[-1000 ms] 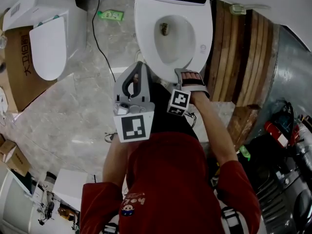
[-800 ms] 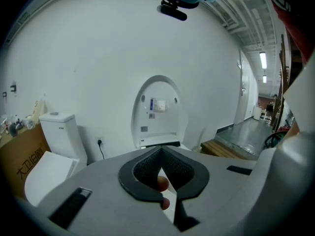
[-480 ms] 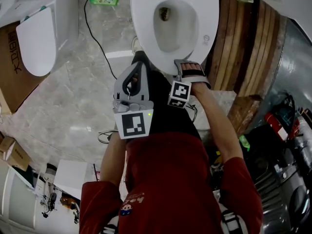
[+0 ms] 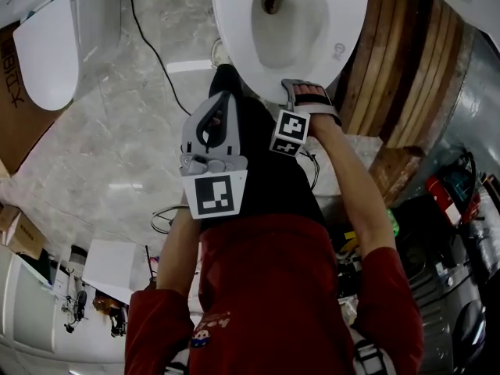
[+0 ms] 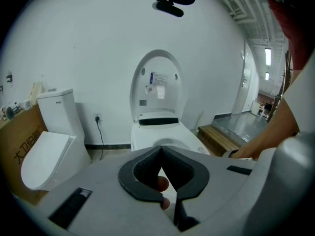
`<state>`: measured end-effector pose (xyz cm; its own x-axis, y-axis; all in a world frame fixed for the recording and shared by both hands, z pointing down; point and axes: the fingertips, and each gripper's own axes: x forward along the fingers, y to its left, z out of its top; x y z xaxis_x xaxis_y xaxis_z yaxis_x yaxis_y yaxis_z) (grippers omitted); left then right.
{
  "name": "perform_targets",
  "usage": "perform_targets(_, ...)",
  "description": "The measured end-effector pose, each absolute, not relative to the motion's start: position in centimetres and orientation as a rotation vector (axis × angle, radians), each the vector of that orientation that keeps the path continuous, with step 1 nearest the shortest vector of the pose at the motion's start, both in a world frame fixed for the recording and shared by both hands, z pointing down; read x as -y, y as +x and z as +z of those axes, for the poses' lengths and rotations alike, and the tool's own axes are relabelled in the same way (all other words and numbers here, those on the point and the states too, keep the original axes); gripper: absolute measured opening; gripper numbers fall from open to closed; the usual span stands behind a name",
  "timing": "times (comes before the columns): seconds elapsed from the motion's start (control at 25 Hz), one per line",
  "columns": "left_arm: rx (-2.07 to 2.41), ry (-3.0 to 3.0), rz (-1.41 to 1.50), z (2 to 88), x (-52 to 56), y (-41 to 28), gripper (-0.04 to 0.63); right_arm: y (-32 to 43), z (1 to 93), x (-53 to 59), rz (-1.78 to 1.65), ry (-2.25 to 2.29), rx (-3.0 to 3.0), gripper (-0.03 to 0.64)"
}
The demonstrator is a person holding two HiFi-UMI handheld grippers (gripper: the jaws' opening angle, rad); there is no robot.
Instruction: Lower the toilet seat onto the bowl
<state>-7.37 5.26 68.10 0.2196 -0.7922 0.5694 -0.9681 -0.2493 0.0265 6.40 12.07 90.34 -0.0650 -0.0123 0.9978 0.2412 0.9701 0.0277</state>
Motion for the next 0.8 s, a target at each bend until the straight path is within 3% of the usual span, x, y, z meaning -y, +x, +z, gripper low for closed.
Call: perform_targets(0.8,1.603,2.059,0.631,71.8,-5.0,-7.1,0.012,6.0,95.1,-11.8,-0.177,-0.191,1.602,0.262)
